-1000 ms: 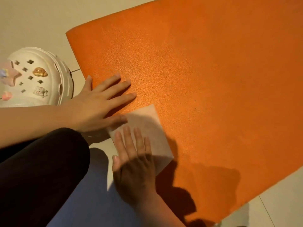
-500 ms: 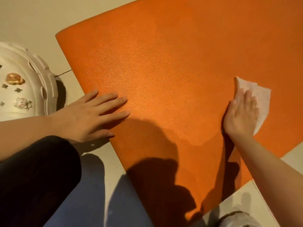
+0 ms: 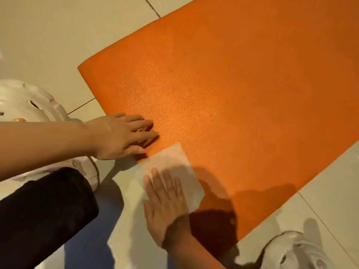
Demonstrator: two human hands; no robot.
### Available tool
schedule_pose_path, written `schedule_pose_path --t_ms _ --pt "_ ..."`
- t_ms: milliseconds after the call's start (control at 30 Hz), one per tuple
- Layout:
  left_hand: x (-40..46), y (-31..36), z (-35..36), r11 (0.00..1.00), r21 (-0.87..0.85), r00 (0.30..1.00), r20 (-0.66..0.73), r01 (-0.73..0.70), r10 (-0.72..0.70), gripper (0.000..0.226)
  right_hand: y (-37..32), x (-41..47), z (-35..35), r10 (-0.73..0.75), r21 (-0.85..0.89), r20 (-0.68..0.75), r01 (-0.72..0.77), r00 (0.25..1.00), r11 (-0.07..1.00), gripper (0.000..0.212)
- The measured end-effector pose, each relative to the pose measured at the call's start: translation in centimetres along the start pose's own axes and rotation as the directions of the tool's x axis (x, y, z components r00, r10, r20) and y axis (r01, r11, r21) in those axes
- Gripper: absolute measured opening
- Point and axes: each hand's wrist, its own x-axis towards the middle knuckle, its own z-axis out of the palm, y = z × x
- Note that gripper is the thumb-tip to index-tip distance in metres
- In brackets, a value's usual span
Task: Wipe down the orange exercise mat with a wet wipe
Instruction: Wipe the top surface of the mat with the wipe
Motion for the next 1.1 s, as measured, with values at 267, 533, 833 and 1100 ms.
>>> schedule_pose_path --t_ms 267,533,833,1100 --pt "2.5 9.7 -2.4 0.783 -0.567 0.903 -0.149 0.257 -0.404 0.065 16.3 0.6 -5.4 0.186 0.005 -0.064 -0.186 0.980 0.983 0.057" --pt "1.3 20.7 6.0 0.290 -0.929 0.746 -0.025 0.228 -0.666 0.061 30.4 2.0 -11.0 0.605 0.142 -0.111 -0.590 0.788 0.795 0.065" --pt "2.2 21.4 5.9 0.247 -0.937 0.636 -0.037 0.246 -0.771 0.052 8.7 -4.1 -1.5 0.370 0.159 -0.108 -0.351 0.923 0.923 0.059" --pt "2.1 22.0 6.1 0.408 -0.849 0.717 -0.052 0.334 -0.696 0.057 6.9 -9.5 0.7 0.267 0.073 0.004 -0.266 0.964 0.961 0.054"
